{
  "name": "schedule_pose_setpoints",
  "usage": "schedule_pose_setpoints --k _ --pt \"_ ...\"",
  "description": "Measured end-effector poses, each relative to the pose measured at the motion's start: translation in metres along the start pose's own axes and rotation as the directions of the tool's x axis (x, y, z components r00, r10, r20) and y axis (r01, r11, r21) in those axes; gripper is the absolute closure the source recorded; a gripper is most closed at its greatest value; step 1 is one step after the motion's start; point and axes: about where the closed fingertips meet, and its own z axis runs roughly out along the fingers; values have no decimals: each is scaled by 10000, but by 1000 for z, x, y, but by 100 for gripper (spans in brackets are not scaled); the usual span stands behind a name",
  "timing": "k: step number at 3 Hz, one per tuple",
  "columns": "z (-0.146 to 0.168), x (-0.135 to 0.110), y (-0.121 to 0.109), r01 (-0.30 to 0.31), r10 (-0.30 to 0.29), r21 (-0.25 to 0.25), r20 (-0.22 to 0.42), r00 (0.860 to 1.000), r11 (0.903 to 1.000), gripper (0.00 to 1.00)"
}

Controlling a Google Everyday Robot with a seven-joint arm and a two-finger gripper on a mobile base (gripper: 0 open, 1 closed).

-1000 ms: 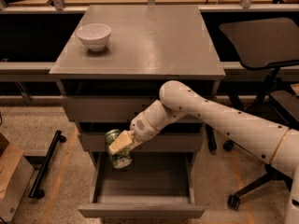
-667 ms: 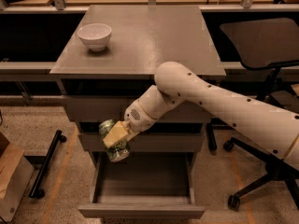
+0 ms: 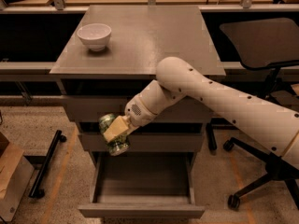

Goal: Pick green can from bottom drawer and place on counter

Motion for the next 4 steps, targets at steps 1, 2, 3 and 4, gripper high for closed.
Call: schedule_pose_setpoints --k 1,2,3,4 --pt "-36 -17 1 203 -216 651 198 9996 9977 100" --pt "-90 -32 9 389 -481 1617 532 9974 9861 100" --pt "-151 -48 15 429 -667 2610 829 9943 9644 100" --pt "-209 -73 28 490 -973 3862 1065 9895 9211 100"
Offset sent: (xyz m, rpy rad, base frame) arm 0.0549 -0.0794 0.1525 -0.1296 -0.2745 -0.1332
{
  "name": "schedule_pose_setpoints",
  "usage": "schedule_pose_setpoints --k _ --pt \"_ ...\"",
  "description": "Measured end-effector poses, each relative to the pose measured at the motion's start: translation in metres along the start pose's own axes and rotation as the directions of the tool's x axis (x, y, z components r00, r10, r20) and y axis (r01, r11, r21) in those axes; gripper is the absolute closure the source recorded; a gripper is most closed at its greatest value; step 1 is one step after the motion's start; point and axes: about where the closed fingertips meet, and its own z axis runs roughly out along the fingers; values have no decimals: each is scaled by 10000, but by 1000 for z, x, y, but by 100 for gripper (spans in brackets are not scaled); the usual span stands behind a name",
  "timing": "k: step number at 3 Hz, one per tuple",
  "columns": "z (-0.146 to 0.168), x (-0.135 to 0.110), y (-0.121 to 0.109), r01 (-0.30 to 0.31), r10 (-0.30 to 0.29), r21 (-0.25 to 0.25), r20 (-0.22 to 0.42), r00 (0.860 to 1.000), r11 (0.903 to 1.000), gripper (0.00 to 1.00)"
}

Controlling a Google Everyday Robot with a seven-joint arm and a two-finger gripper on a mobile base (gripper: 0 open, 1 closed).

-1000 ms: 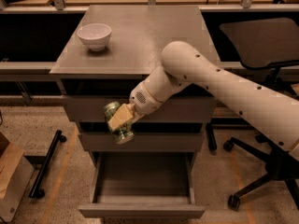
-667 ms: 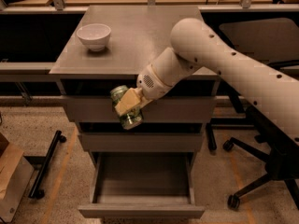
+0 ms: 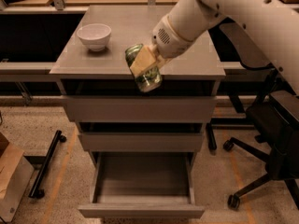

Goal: Pick green can from bottom drawer and place on counter

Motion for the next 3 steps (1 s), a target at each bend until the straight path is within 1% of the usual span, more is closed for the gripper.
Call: schedule_pose_setpoints --k 1,2,3 --pt "-10 -8 -2 59 -62 197 139 9999 9998 100" --pt "0 1 -9 -471 465 315 203 9987 9984 100" --pt "-5 5 -39 -987 942 727 631 9936 9925 100"
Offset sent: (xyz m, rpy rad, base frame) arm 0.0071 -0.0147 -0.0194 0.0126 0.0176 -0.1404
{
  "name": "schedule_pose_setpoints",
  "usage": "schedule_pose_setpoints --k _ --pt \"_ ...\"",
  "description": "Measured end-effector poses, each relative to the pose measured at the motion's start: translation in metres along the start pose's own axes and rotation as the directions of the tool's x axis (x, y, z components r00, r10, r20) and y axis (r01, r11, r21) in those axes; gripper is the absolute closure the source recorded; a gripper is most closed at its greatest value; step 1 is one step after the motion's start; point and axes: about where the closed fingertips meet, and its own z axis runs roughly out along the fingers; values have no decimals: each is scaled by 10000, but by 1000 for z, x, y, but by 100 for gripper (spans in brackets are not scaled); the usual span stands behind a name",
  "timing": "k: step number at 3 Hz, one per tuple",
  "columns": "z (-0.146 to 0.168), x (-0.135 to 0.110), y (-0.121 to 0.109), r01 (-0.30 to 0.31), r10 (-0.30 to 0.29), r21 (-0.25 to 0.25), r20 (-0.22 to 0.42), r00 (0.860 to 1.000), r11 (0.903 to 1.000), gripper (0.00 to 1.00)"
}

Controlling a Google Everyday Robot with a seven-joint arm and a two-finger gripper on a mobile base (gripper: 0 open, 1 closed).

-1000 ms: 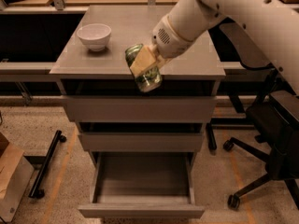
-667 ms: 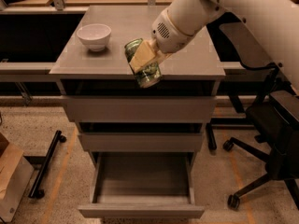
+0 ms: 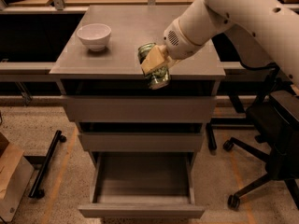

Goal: Pick green can from bottom drawer and place on counter

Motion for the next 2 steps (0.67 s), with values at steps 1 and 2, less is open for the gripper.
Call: schedule_pose_setpoints --k 1,2 --pt "-12 -10 -47 -87 66 826 264 9996 9965 100" --pt "-26 -26 -81 176 -238 1221 498 9985 9924 100"
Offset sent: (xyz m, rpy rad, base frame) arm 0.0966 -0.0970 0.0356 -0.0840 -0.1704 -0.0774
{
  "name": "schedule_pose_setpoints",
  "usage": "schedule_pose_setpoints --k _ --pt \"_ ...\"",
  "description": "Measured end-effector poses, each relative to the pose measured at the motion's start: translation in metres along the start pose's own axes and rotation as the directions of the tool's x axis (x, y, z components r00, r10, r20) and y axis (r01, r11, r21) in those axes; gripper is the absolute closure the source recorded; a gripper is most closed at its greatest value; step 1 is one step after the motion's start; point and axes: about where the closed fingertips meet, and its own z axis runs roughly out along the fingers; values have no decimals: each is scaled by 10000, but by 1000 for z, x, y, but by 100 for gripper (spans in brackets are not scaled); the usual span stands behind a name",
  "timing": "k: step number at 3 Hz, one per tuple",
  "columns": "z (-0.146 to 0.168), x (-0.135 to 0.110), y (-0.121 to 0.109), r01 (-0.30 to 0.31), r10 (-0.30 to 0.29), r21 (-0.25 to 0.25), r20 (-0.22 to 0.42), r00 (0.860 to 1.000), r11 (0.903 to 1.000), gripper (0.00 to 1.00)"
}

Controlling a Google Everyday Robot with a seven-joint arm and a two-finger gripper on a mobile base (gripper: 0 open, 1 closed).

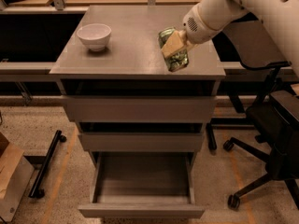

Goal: Pick green can from bottom drawer and place on counter

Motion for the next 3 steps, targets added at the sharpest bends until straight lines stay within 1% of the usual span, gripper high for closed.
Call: schedule_pose_setpoints --k 1,2,3 --pt "1 -15 -35 199 -199 6 283 9994 9998 82" --pt "8 -28 -62 306 -298 -126 656 9974 9995 59" --pt "19 -36 -78 369 -347 -223 913 9952 9991 36"
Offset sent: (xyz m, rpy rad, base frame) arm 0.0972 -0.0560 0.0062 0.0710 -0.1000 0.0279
